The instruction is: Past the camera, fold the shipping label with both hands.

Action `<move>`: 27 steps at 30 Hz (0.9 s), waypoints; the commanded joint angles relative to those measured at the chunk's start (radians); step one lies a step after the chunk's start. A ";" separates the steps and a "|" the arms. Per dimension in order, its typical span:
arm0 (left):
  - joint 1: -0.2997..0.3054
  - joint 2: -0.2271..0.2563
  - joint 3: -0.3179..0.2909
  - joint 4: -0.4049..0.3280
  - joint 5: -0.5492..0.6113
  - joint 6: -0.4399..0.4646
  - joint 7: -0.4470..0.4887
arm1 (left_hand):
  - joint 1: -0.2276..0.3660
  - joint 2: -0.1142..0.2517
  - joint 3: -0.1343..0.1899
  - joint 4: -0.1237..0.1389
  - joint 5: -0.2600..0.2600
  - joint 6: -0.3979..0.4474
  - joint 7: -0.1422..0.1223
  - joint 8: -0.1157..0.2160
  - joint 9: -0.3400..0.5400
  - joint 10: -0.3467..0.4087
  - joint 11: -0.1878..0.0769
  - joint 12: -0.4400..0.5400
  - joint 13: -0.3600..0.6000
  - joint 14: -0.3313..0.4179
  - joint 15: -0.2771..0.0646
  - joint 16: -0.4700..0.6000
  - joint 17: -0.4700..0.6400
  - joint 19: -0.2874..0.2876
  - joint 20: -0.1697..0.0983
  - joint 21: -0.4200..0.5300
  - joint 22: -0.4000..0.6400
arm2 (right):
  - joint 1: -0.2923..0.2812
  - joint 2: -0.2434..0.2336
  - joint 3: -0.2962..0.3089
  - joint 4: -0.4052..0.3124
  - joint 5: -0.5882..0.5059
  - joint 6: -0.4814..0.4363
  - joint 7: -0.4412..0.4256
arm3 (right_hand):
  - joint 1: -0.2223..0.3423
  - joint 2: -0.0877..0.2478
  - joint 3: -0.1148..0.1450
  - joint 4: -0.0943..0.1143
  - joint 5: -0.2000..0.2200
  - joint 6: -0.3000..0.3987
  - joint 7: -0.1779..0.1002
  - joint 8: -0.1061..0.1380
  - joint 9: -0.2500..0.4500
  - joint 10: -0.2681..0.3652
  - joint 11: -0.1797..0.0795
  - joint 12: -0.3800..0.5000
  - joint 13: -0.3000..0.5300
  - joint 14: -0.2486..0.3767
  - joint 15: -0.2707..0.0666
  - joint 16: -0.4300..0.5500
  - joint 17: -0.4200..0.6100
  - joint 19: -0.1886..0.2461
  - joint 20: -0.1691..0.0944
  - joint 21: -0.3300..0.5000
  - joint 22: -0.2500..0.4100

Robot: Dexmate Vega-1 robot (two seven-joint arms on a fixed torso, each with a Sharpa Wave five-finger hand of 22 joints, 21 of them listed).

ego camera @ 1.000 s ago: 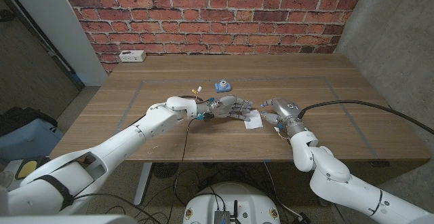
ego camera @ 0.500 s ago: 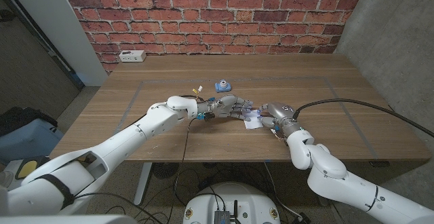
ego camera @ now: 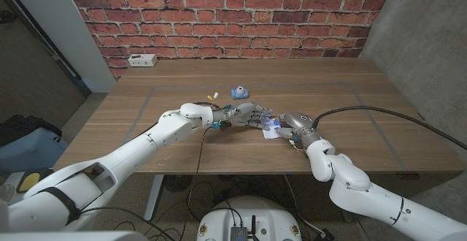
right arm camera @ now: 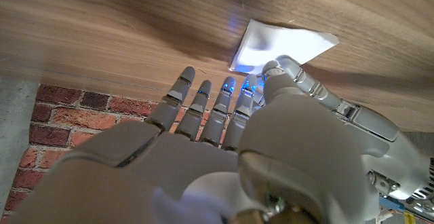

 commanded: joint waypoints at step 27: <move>0.069 0.038 -0.052 -0.099 0.172 -0.295 0.155 | 0.016 -0.015 -0.049 -0.036 -0.064 0.515 -0.063 0.104 -0.002 0.401 -0.113 0.094 0.010 0.355 -0.099 0.047 0.004 -0.100 -0.004 -0.013 0.007 | 0.054 0.018 -0.054 0.048 -0.018 -0.046 0.068 | 0.020 0.005 -0.005 0.000 -0.003 0.080 0.013 0.019 0.000 0.065 0.014 0.016 0.001 0.011 -0.120 0.011 0.003 0.000 0.000 0.000 0.005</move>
